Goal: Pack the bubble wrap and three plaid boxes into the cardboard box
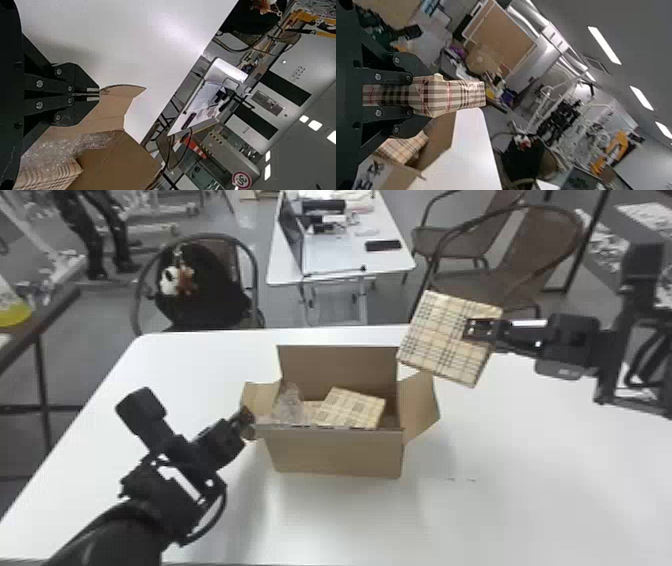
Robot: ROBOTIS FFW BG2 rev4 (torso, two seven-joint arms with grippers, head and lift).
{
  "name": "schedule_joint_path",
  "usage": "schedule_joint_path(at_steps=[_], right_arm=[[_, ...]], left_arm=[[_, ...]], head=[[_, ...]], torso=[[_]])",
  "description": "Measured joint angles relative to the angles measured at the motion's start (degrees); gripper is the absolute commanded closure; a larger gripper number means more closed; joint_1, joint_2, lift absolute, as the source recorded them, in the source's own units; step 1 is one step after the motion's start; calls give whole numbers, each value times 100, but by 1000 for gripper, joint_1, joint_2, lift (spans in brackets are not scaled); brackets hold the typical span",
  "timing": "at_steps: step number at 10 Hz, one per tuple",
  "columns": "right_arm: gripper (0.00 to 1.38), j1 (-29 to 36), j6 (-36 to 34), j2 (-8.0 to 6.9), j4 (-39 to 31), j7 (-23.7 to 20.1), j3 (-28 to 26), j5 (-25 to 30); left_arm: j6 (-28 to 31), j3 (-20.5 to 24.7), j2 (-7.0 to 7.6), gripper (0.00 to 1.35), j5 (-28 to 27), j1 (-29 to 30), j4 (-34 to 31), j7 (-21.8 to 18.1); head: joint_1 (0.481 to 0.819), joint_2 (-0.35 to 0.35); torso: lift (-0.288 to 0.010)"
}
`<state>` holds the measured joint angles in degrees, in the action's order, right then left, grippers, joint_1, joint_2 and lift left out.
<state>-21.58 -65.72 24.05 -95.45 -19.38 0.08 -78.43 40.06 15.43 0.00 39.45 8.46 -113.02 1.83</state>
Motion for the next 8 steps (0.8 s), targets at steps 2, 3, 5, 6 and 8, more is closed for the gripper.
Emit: schedule_joint_path(at_steps=[2,3,5,6,8], right_arm=[[1018,-848,361,-174,1919,-1713,1401,179],[1018,-1285,634,-365,2822,-2482,1915,649],[1018,-2021,1309,-853,4423,-3658,2848,1269],[1018,-2272,1635,-1097,5047,-4010,3260,1314],[818,-2485,1935,-1437,5592,-4214,3846,1217]], left_arm=[[3,-38,0,1220,-8,-32,24,11],[2,-64,0,1220,-13,-51,38,11],[1,-105,0,1220,-30,-98,60,12],[0,-142,0,1220,-47,-146,92,10],[-23,-204,0,1220,-54,-215,160,13]], head=[[689,219],[695,229],[695,253],[695,260],[695,291]], torso=[[-148],[-148],[-148],[-148],[-148]])
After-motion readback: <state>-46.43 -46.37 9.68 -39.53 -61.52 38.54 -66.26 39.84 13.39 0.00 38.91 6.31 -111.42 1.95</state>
